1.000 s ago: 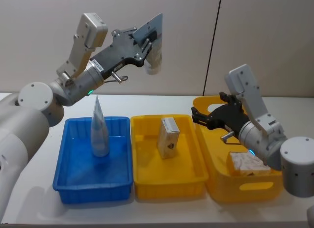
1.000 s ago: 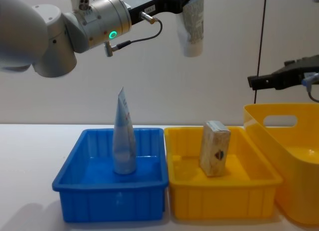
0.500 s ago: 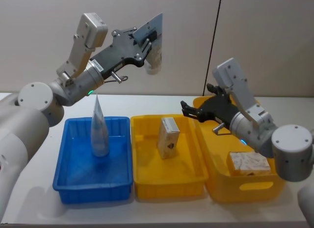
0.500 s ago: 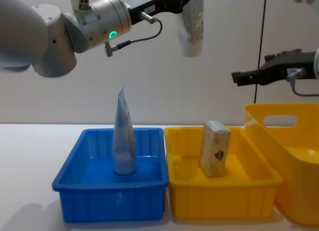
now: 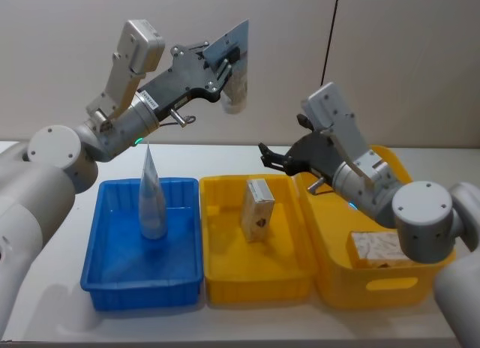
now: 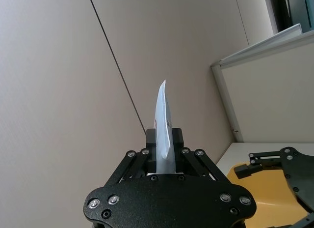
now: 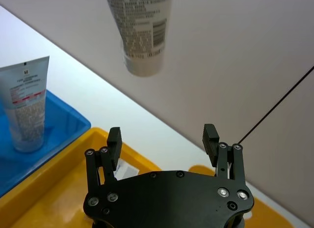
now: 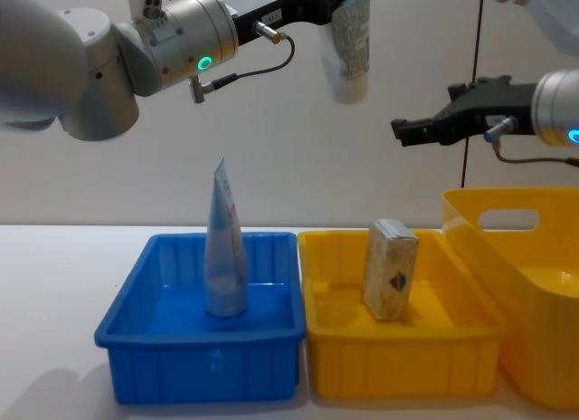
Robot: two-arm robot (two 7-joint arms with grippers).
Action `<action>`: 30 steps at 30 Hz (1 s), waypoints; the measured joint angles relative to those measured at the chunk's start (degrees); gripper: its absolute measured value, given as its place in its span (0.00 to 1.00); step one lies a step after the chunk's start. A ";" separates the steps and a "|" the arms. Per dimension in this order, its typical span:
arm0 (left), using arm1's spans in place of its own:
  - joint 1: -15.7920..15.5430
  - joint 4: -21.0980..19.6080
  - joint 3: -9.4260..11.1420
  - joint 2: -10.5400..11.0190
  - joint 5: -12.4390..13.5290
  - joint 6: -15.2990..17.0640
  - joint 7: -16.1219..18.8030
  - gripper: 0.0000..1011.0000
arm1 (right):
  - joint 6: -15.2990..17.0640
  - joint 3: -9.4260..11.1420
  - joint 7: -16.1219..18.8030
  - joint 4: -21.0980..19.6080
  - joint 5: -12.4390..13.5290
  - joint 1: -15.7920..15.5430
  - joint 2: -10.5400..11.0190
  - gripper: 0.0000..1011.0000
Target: Bimanual collaborative sorting of washing and personal care products
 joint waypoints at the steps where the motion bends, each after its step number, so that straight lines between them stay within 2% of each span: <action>1: 0.00 0.00 0.00 0.00 0.00 0.00 0.00 0.16 | -0.59 -0.26 -0.38 0.53 -0.39 0.35 -0.27 0.99; 17: 0.00 0.00 0.00 0.00 0.00 0.00 0.00 0.16 | -8.22 -2.53 -5.86 7.60 -5.61 4.01 -3.97 0.99; 30: 0.01 0.00 0.00 0.01 0.00 0.00 0.00 0.16 | -11.34 -3.40 -7.83 12.82 -7.90 6.78 -6.45 0.99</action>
